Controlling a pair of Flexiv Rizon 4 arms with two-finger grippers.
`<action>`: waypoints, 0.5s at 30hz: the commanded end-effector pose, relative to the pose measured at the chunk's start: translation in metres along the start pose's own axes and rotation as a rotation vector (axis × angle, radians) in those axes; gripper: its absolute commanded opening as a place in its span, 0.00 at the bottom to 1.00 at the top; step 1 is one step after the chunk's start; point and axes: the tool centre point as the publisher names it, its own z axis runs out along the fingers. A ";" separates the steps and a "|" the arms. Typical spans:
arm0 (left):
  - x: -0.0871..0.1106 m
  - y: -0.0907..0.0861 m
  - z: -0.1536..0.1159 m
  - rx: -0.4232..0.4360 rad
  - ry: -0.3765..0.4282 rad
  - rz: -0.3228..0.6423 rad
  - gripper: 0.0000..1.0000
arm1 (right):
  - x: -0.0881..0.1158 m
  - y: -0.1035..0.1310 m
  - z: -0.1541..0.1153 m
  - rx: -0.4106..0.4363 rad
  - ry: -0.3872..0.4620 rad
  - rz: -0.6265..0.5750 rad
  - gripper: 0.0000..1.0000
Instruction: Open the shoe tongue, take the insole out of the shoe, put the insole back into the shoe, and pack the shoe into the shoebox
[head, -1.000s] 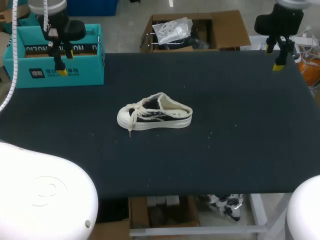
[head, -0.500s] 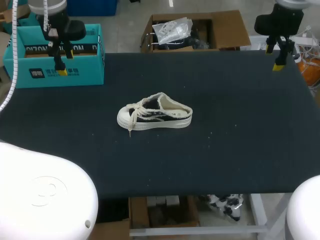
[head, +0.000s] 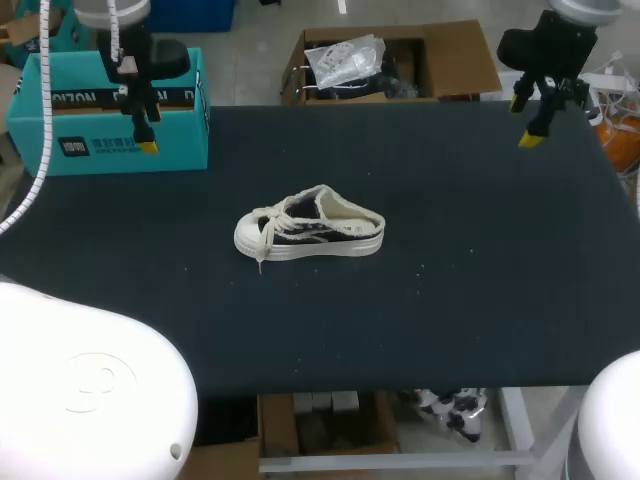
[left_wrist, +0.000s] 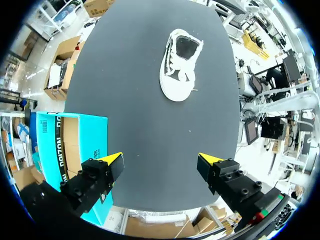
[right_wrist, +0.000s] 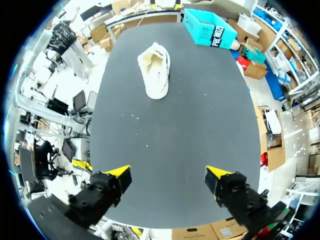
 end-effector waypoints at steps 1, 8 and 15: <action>0.001 -0.025 0.011 -0.053 0.095 -0.293 1.00 | 0.018 0.008 0.036 -0.092 -0.040 0.015 1.00; 0.022 -0.041 0.027 -0.013 0.160 -0.621 1.00 | 0.030 0.045 0.081 -0.241 -0.045 0.059 1.00; 0.037 -0.054 0.029 -0.016 0.086 -0.811 1.00 | 0.034 0.069 0.106 -0.336 -0.059 0.129 1.00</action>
